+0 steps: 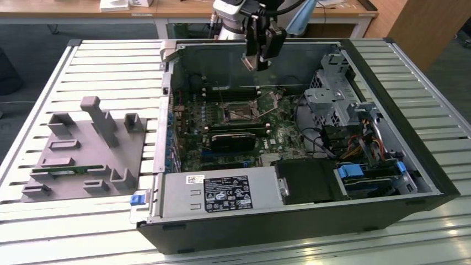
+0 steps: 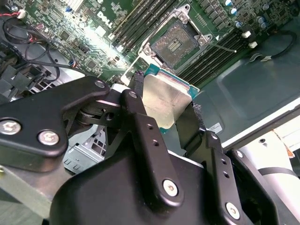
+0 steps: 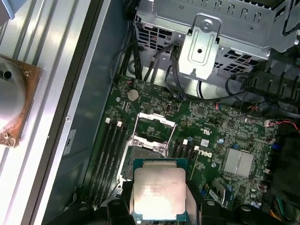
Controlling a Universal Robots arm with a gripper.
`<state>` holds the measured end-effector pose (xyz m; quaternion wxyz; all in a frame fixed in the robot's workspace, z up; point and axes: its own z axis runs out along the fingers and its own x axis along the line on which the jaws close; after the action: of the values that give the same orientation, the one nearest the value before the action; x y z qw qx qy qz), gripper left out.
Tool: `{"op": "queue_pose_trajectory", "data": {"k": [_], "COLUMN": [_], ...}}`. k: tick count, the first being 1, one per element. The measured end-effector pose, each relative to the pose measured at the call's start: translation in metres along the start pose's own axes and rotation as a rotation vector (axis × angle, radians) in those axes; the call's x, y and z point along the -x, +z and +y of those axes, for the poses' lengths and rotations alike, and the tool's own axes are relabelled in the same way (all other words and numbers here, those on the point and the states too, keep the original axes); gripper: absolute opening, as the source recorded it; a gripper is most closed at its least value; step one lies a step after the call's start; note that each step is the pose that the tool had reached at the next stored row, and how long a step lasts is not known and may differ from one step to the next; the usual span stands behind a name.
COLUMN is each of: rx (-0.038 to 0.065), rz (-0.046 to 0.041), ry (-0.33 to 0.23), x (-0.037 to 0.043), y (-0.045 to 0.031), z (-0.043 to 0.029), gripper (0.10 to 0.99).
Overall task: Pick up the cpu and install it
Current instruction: 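Place the cpu into insertion slot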
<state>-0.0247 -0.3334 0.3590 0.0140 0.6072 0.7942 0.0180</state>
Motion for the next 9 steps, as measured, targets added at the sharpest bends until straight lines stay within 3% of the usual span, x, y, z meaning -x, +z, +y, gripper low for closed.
{"op": "queue_pose_trajectory", "data": {"k": [6,7,9], "rx": [0.000,0.000,0.000], "rz": [0.0000,-0.0001,0.0000], "ry": [0.002,0.003,0.003], "x": [0.0000,0.0000,0.0000], "y": [0.0045,0.0090,0.0113], "z": [-0.0002,-0.0004,-0.0005], "gripper": [0.529,0.529,0.529]}}
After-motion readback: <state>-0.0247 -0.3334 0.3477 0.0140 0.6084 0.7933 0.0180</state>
